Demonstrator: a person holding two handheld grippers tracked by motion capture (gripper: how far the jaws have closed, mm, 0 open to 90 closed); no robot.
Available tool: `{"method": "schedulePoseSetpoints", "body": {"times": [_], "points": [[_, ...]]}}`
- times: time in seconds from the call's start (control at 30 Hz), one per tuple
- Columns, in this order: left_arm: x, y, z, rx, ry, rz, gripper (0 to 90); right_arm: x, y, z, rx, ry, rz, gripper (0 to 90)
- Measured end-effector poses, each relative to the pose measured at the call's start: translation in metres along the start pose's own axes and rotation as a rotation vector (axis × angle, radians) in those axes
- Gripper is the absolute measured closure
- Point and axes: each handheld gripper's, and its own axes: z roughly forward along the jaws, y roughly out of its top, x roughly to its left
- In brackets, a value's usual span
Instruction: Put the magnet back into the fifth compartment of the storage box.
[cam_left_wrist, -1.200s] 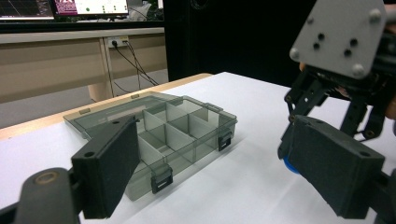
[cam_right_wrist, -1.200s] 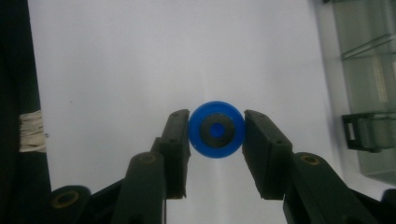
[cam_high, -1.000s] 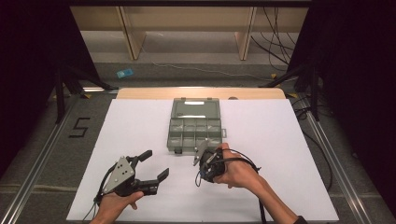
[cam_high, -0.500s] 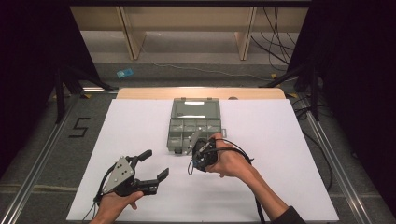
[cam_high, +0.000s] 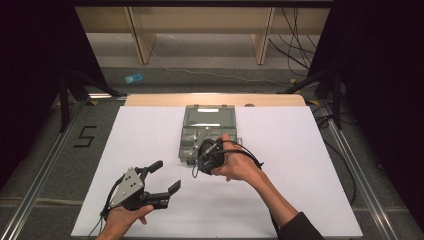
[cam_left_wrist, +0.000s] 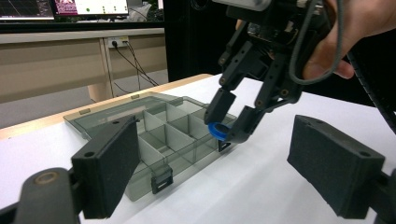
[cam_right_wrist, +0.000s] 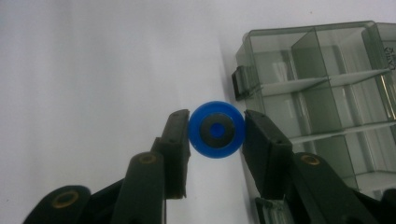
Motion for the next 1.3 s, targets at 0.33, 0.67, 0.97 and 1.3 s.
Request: {"method": "schedulePoseSetpoints", "body": {"times": [0.33,0.67,0.97,1.3], "points": [[0.000,0.000,0.000,-0.002,0.000,0.007,16.0,-0.010,0.016,0.012,-0.004,-0.002,0.000,62.2],[0.000,0.000,0.000,0.001,-0.002,0.007,15.9,-0.017,0.024,0.021,-0.002,-0.008,0.015,62.2],[0.000,0.000,0.000,-0.001,-0.001,0.001,15.9,-0.026,0.030,0.026,-0.008,-0.012,0.024,62.2],[0.000,0.000,0.000,0.001,-0.003,0.008,15.9,-0.036,0.031,0.033,-0.014,-0.017,0.050,62.2]]}}
